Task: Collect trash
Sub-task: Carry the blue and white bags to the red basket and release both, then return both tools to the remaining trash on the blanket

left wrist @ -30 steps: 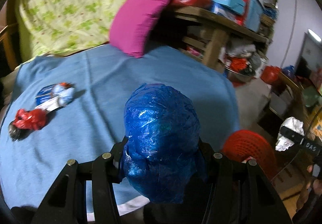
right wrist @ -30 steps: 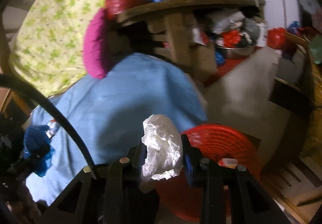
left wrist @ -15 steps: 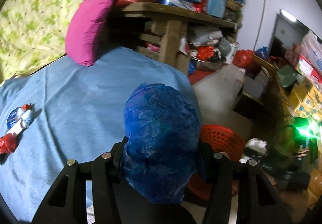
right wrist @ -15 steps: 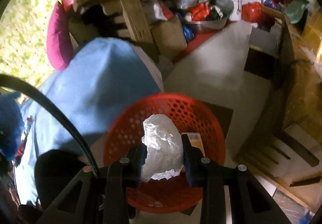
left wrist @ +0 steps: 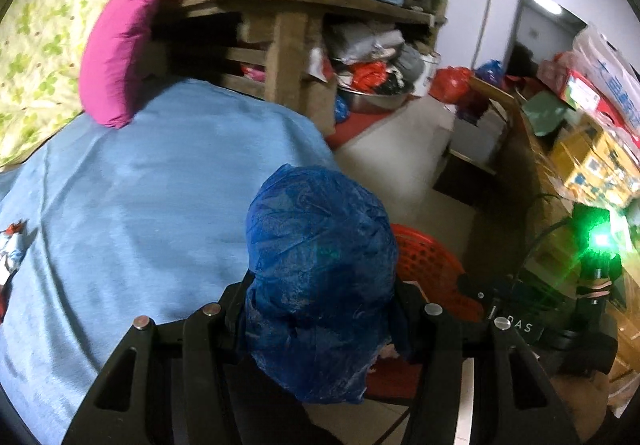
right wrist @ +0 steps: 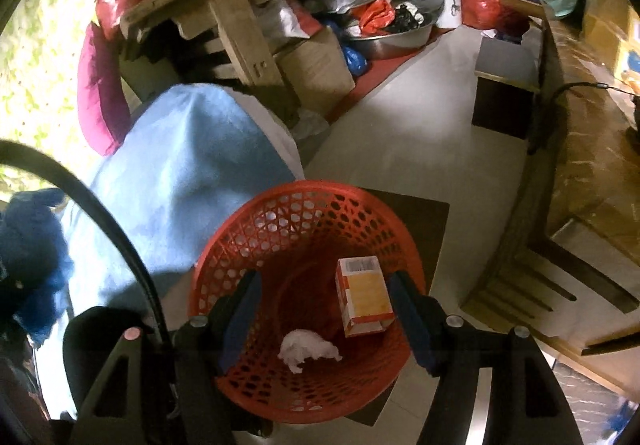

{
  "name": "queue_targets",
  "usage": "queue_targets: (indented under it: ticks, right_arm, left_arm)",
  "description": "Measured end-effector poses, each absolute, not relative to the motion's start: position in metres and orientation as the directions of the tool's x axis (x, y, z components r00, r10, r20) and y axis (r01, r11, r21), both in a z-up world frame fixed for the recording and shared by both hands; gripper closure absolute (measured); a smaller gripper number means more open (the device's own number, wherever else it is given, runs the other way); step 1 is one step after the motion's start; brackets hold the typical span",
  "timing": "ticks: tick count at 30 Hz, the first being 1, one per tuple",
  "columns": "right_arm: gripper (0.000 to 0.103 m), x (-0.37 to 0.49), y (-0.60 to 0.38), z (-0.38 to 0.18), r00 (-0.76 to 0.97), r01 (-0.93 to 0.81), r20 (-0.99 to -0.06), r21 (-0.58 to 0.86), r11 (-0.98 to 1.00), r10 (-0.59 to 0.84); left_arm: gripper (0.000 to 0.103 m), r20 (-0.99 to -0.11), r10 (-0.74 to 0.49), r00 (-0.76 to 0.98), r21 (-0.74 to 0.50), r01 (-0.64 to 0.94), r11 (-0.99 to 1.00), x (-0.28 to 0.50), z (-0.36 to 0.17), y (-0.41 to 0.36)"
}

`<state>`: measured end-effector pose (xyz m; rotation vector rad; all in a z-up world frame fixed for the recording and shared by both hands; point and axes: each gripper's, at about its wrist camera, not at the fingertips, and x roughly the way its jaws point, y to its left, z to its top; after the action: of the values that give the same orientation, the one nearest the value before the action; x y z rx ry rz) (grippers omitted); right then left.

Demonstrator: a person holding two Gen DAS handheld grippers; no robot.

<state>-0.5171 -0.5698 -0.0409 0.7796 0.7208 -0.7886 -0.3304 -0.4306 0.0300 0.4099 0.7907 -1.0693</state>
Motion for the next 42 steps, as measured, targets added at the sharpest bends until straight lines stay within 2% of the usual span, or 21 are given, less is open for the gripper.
queue_targets:
  ticks: [5,12,25,42]
  right_arm:
    - [0.033,-0.525,-0.571,-0.036,0.522,0.819,-0.777,0.342,0.460,-0.351]
    - [0.033,-0.535,-0.577,-0.034,0.519,0.829,-0.773,0.352,0.434,-0.364]
    - [0.033,-0.503,-0.560,-0.018,0.534,0.804,-0.767,0.329,0.496,-0.356]
    - [0.033,-0.390,-0.487,0.035,0.627,0.646,-0.724,0.278,0.711,-0.287]
  left_arm:
    - [0.045,-0.777,-0.606,0.171,-0.091,0.922,0.377,-0.342,0.022,-0.457]
    - [0.023,-0.794,-0.591,0.143,-0.133,0.907,0.399,-0.333,0.019,-0.463]
    - [0.023,-0.746,-0.614,0.257,-0.204,0.790,0.579,-0.260,0.032,-0.372]
    - [0.023,-0.753,-0.471,0.460,-0.268,0.439,0.858,-0.163,-0.009,-0.168]
